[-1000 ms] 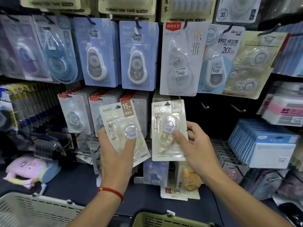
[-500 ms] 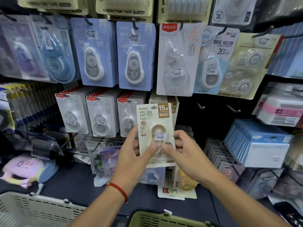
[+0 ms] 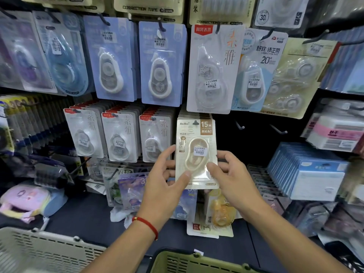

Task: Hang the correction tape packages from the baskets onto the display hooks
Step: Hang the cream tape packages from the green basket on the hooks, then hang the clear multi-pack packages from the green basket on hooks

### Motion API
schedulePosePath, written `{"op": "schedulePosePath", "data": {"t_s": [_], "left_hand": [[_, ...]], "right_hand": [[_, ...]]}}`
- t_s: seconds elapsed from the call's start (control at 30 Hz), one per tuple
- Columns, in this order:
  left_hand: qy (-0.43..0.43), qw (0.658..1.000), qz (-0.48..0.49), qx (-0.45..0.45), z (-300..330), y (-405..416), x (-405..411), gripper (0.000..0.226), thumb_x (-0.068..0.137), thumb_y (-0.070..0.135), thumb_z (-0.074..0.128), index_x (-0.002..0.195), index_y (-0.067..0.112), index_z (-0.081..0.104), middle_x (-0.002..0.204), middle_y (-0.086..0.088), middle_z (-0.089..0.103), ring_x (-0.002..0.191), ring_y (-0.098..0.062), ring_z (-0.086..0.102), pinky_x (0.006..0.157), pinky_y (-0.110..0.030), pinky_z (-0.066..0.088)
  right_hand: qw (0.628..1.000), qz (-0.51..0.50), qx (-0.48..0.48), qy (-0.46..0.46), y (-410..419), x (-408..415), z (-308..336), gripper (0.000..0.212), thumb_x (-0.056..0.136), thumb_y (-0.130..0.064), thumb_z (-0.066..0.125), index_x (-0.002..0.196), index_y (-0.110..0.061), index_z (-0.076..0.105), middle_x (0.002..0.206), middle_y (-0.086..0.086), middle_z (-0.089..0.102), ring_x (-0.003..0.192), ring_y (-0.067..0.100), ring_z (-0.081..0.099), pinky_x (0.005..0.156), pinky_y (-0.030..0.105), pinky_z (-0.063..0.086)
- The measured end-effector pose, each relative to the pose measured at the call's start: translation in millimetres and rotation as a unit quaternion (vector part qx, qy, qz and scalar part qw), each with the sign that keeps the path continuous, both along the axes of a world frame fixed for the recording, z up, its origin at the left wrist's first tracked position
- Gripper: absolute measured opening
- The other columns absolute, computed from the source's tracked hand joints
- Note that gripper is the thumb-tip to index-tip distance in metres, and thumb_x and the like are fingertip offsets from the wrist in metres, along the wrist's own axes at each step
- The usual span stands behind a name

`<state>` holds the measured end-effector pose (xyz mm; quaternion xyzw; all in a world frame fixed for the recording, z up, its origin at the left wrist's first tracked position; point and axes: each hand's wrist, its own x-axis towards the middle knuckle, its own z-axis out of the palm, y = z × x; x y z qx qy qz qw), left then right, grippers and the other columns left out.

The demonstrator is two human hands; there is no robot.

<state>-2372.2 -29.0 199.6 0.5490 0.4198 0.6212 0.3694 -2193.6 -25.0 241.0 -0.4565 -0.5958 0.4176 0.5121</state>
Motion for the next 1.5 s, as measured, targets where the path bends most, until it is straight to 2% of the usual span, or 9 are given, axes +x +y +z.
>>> {"op": "schedulePosePath", "data": {"t_s": [0.13, 0.33, 0.53, 0.67, 0.87, 1.0, 1.17, 1.33, 1.5], "left_hand": [[0.044, 0.999, 0.013, -0.014, -6.0, 5.3, -1.7, 0.064, 0.096, 0.01, 0.074, 0.141, 0.049, 0.052, 0.118, 0.006, 0.07, 0.102, -0.016, 0.071, 0.087, -0.032, 0.063], [0.206, 0.978, 0.039, -0.018, -19.1, 11.5, -6.1, 0.07, 0.095, 0.005, 0.069, 0.156, 0.031, 0.045, 0.157, 0.012, 0.042, 0.146, -0.01, 0.042, 0.118, -0.045, 0.044], [0.248, 0.966, -0.042, -0.055, -23.7, 17.7, -7.7, 0.093, 0.094, 0.001, 0.063, 0.165, 0.042, 0.019, 0.169, 0.021, 0.023, 0.154, 0.003, 0.023, 0.127, -0.039, 0.032], [0.217, 0.973, -0.065, -0.052, -24.7, 18.9, -12.5, 0.093, 0.094, -0.004, 0.06, 0.161, 0.049, 0.023, 0.167, 0.018, 0.031, 0.153, -0.003, 0.03, 0.119, -0.035, 0.041], [0.37, 0.923, -0.052, -0.094, -33.0, 5.2, -24.8, 0.053, 0.094, 0.002, 0.064, 0.143, 0.02, 0.057, 0.133, -0.002, 0.061, 0.11, -0.018, 0.064, 0.105, -0.042, 0.052], [0.565, 0.789, -0.196, -0.142, -48.3, -25.2, -27.9, 0.043, 0.097, 0.016, 0.066, 0.14, 0.02, 0.06, 0.118, -0.003, 0.069, 0.098, -0.021, 0.067, 0.095, -0.031, 0.052], [0.714, 0.618, -0.293, -0.15, -107.0, -76.3, -11.1, 0.051, 0.098, 0.017, 0.058, 0.148, 0.026, 0.054, 0.137, -0.009, 0.064, 0.126, -0.031, 0.06, 0.102, -0.036, 0.048], [0.657, 0.628, -0.335, -0.249, -191.1, -135.7, 6.4, 0.049, 0.102, 0.022, 0.059, 0.151, 0.022, 0.05, 0.148, -0.012, 0.055, 0.138, -0.031, 0.051, 0.109, -0.034, 0.042], [0.553, 0.718, -0.308, -0.29, -237.0, -180.2, 26.9, 0.077, 0.095, 0.012, 0.063, 0.163, 0.03, 0.03, 0.167, 0.001, 0.027, 0.154, -0.021, 0.031, 0.121, -0.03, 0.032]], "right_hand": [[0.987, -0.084, 0.037, -0.13, 4.4, 3.4, -9.3, 0.032, 0.104, -0.027, 0.063, 0.136, -0.023, 0.058, 0.108, -0.008, 0.077, 0.096, 0.002, 0.072, 0.085, 0.026, 0.058], [0.841, -0.062, 0.255, -0.473, 6.3, 4.2, -28.7, 0.063, 0.104, -0.027, 0.06, 0.161, -0.035, 0.036, 0.173, -0.004, 0.012, 0.159, 0.018, 0.019, 0.123, 0.037, 0.028], [0.775, 0.004, 0.17, -0.608, 18.8, 3.9, -33.4, 0.074, 0.108, -0.032, 0.046, 0.169, -0.032, 0.004, 0.162, -0.019, -0.045, 0.161, 0.015, -0.02, 0.129, 0.043, 0.023], [0.808, 0.018, 0.192, -0.557, 15.7, 7.7, -33.4, 0.069, 0.106, -0.023, 0.05, 0.168, -0.029, 0.02, 0.17, -0.017, -0.03, 0.163, 0.014, -0.004, 0.123, 0.043, 0.034], [0.839, 0.014, 0.136, -0.527, -1.9, 31.9, -50.9, 0.043, 0.105, -0.02, 0.052, 0.148, -0.02, 0.055, 0.157, 0.0, 0.049, 0.14, 0.023, 0.049, 0.111, 0.041, 0.044], [0.816, 0.119, -0.036, -0.565, -30.9, 57.6, -93.8, 0.031, 0.105, -0.023, 0.054, 0.133, -0.016, 0.066, 0.121, 0.007, 0.073, 0.114, 0.03, 0.065, 0.094, 0.039, 0.051], [0.71, 0.219, -0.158, -0.65, -97.7, 86.9, -191.4, 0.039, 0.105, -0.035, 0.054, 0.142, -0.021, 0.058, 0.139, 0.006, 0.065, 0.127, 0.031, 0.06, 0.099, 0.037, 0.049], [0.711, 0.236, -0.201, -0.631, -160.8, 111.3, -250.2, 0.069, 0.102, -0.052, 0.059, 0.159, -0.02, 0.038, 0.164, 0.008, 0.036, 0.148, 0.027, 0.039, 0.119, 0.036, 0.035], [0.726, 0.194, -0.187, -0.632, -213.6, 102.9, -280.0, 0.082, 0.092, -0.06, 0.067, 0.158, -0.027, 0.033, 0.169, 0.006, 0.016, 0.156, 0.028, 0.017, 0.126, 0.05, 0.022]]}}
